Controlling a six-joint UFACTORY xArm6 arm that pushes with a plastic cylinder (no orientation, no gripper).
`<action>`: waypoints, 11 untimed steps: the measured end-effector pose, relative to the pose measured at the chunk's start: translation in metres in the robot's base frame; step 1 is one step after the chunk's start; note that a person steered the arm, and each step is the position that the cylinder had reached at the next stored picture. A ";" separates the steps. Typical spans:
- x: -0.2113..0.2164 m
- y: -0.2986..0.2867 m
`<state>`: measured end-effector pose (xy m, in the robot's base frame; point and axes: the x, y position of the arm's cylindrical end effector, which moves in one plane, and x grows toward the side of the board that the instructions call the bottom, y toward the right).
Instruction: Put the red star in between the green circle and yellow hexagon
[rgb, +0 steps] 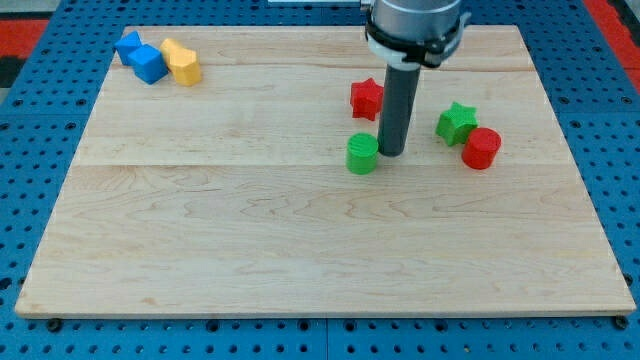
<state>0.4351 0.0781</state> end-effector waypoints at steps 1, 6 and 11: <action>-0.005 -0.047; -0.121 0.032; -0.127 -0.151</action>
